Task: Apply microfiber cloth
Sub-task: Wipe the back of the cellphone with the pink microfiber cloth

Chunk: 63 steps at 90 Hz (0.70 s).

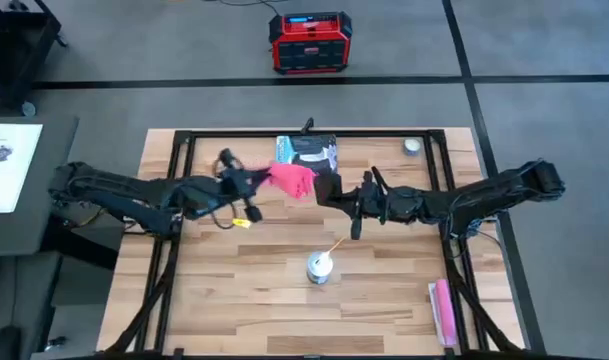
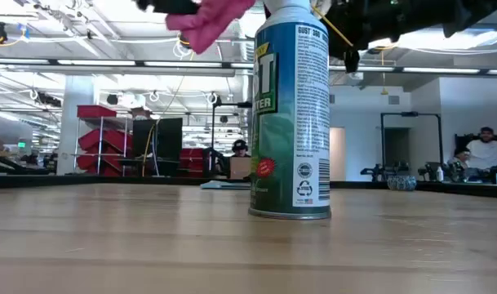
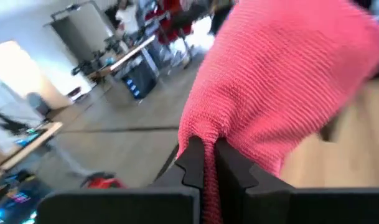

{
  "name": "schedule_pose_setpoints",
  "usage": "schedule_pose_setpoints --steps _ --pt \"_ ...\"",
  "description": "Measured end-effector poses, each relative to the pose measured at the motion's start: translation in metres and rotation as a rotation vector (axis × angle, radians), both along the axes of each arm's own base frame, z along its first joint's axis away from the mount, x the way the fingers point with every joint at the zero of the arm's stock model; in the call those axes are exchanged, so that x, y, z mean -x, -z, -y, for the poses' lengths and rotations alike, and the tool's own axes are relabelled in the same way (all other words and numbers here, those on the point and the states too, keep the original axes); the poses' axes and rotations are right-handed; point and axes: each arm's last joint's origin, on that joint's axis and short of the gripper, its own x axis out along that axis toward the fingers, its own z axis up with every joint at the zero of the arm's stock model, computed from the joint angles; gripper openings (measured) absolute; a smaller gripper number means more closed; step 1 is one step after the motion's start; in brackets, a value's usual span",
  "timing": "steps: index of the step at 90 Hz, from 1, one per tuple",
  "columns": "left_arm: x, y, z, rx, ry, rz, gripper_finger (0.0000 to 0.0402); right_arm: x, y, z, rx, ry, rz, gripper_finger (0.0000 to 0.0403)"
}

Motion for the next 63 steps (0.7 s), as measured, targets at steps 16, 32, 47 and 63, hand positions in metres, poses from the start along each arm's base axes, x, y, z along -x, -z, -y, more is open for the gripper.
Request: schedule_pose_setpoints --steps 16,32,47,63 --pt "0.032 0.035 -0.003 0.107 0.023 0.125 0.0 0.008 -0.002 0.002 0.011 0.053 -0.036 0.0015" --pt "0.042 0.072 -0.002 0.188 0.033 0.131 0.0 0.01 -0.001 0.003 0.016 0.083 -0.061 0.0015" --pt "0.044 0.095 0.0 0.244 0.111 0.111 0.0 0.01 0.002 0.004 -0.001 0.09 -0.083 0.0015" --pt "0.048 0.113 0.002 0.273 0.236 0.14 0.0 0.011 0.003 0.005 -0.003 0.094 -0.094 0.0015"
